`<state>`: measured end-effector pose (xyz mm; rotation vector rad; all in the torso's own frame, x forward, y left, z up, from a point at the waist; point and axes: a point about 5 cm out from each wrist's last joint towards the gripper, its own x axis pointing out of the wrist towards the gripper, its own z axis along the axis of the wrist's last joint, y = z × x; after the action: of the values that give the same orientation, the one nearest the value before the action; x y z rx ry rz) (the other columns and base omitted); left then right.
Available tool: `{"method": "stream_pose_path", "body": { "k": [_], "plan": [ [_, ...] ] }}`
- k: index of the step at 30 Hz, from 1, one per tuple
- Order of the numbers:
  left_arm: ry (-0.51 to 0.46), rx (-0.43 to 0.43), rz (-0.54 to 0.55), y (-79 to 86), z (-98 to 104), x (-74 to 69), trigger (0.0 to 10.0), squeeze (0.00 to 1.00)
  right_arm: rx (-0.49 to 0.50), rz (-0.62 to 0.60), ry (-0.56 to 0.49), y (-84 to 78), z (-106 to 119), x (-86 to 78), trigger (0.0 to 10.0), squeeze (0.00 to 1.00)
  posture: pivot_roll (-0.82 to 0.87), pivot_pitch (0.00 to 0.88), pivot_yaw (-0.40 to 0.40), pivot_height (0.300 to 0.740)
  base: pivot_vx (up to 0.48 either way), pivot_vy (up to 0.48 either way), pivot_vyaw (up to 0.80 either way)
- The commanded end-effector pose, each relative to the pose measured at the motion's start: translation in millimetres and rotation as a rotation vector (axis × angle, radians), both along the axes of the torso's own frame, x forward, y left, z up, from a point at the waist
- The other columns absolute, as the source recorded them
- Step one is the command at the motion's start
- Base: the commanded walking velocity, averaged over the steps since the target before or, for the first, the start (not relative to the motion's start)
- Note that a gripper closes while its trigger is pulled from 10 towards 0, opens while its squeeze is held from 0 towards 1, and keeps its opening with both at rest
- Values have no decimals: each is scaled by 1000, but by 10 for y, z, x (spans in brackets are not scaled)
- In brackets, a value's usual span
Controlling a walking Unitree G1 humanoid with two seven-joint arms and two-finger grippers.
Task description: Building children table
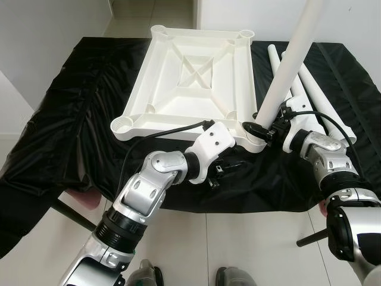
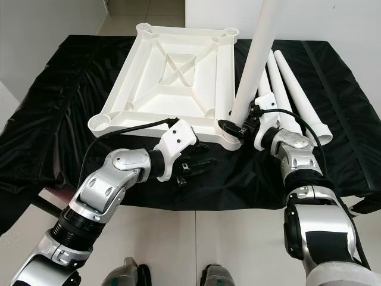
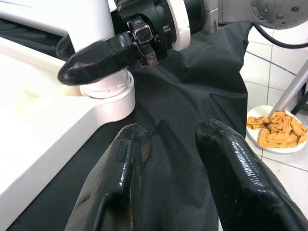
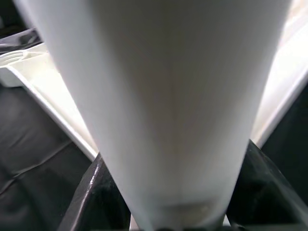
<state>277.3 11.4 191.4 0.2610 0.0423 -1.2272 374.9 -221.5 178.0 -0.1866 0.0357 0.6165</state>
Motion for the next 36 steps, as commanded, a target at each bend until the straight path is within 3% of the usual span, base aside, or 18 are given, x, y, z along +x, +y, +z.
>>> {"method": "stream_pose_path", "body": {
  "k": [1,5,6,13,16,24,26,28,30,36],
  "plan": [
    [-35,-20,126,31,37,52,10000,0,26,-85,8,-69,8,26,0,0,-43,92,41,740,0,0,0],
    [-49,-27,122,17,57,52,10000,0,82,-229,-10,-121,19,53,0,0,-48,95,41,740,0,0,0],
    [-52,-28,123,8,71,57,10000,0,150,-355,-18,-127,11,72,0,0,-48,95,41,740,0,0,0],
    [-51,-32,125,3,76,58,10000,0,192,-467,-40,-100,2,76,0,0,-53,93,37,740,0,0,0],
    [-53,-35,125,-5,76,55,10000,0,182,-632,-98,-26,-22,53,0,0,-53,93,37,740,0,0,0],
    [-56,-37,126,-10,80,56,10000,0,183,-709,-125,87,-44,29,0,0,-55,94,36,740,0,0,0],
    [-57,-40,126,-14,80,54,10000,0,215,-781,-164,252,-41,-14,0,0,-57,93,37,740,0,0,0],
    [-57,-40,126,-14,80,54,10000,0,215,-781,-164,252,-41,-14,0,0,-57,93,37,740,0,0,0],
    [-61,-41,125,-24,82,45,10000,0,260,-816,-181,401,-46,-57,0,0,-54,90,41,740,0,0,0],
    [-66,-41,124,-27,80,38,10000,0,277,-833,-169,429,-58,-83,0,0,-54,89,39,740,0,0,0]
  ]
}}
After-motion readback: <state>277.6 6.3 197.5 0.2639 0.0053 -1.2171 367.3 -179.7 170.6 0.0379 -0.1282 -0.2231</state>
